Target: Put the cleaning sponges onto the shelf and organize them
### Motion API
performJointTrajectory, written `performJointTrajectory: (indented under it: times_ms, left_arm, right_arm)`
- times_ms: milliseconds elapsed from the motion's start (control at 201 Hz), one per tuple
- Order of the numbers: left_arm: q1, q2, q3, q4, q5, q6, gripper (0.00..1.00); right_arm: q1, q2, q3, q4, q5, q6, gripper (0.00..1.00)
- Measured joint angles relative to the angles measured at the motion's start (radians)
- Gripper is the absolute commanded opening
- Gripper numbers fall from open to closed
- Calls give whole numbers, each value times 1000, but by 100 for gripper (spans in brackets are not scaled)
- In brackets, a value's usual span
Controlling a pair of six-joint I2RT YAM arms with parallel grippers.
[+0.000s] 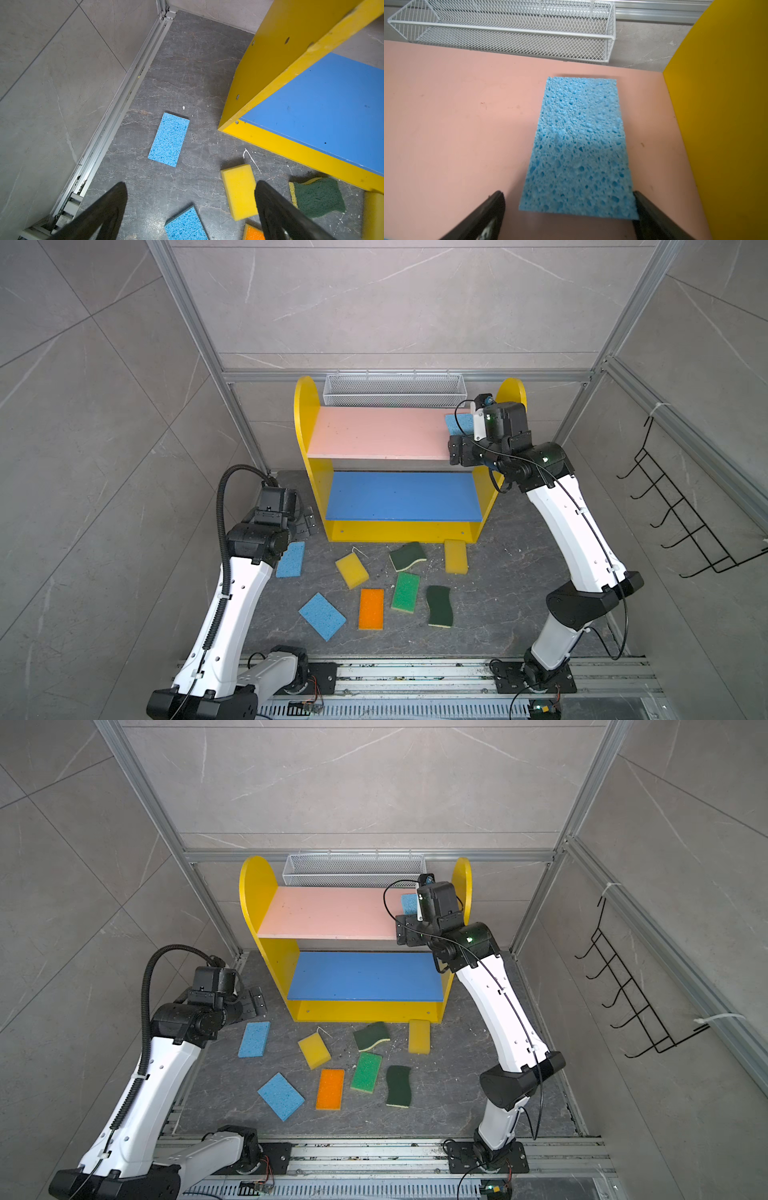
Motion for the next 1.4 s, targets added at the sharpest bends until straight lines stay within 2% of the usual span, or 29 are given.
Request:
performJointTrajectory:
  times_ms: [757, 1080, 1399]
  left_arm:
    - [0, 0, -14, 2, 0, 0, 98]
    - [0, 0, -14, 0, -2, 0, 98]
    - [0, -35, -18, -15, -25, 0, 98]
  right_arm:
    - [0, -55, -60, 0, -32, -22, 93]
    - [0, -144, -118, -45, -41, -18, 94]
    - [0, -258, -147, -88, -128, 4, 95]
